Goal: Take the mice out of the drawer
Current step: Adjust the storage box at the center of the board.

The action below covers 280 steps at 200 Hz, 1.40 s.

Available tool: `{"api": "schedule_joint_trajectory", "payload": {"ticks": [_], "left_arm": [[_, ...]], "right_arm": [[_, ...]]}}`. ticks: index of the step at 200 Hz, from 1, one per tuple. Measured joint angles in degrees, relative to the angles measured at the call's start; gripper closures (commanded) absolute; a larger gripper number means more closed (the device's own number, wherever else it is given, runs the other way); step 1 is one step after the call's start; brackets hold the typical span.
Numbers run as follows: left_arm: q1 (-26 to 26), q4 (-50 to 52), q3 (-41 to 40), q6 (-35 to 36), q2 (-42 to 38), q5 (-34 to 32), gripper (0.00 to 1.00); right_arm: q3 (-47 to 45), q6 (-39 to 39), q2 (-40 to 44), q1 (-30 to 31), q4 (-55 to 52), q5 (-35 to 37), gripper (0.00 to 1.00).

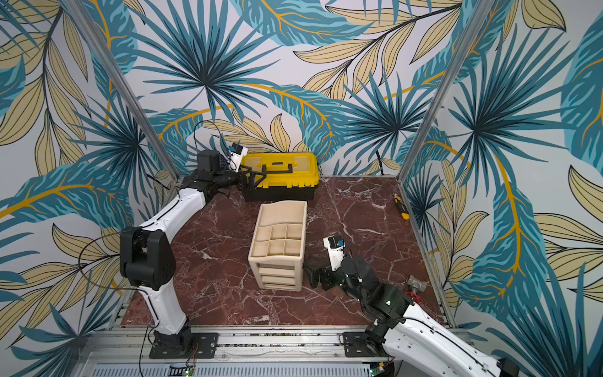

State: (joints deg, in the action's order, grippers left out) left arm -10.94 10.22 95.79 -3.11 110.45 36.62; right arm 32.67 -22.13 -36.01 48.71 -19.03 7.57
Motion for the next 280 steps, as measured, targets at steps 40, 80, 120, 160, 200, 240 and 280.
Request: {"api": "schedule_joint_trajectory", "payload": {"ticks": [40,80,120,160,200,240,280], "left_arm": [[-2.99,6.14,4.5,2.75,4.13,-0.68,0.0],[-4.02,9.18,6.27,4.85,5.22,0.33,0.0],[-4.04,12.96,6.69,7.23,5.86,3.67,0.0],[-4.04,13.22,1.79,7.78,3.3,5.81,0.0],[-3.96,11.32,-8.52,6.67,-4.83,6.03,0.0],[-4.31,9.33,-13.07,6.29,-9.05,5.57,0.0],[-4.55,8.46,-13.79,6.34,-9.09,3.91,0.0]], "right_arm": [[0.72,0.09,-5.09,7.28,-0.81,3.52,0.01],[2.47,0.04,-8.33,13.55,-2.38,4.92,0.0],[2.93,0.04,-7.61,15.06,-2.29,8.0,0.01],[2.84,0.28,-7.28,15.17,-2.43,16.04,0.0],[2.6,1.16,-5.95,15.1,-2.21,21.73,0.01],[4.42,1.36,-10.08,15.1,-4.07,18.88,0.0],[7.58,-1.09,-11.47,20.06,-9.16,15.06,0.01]]}}
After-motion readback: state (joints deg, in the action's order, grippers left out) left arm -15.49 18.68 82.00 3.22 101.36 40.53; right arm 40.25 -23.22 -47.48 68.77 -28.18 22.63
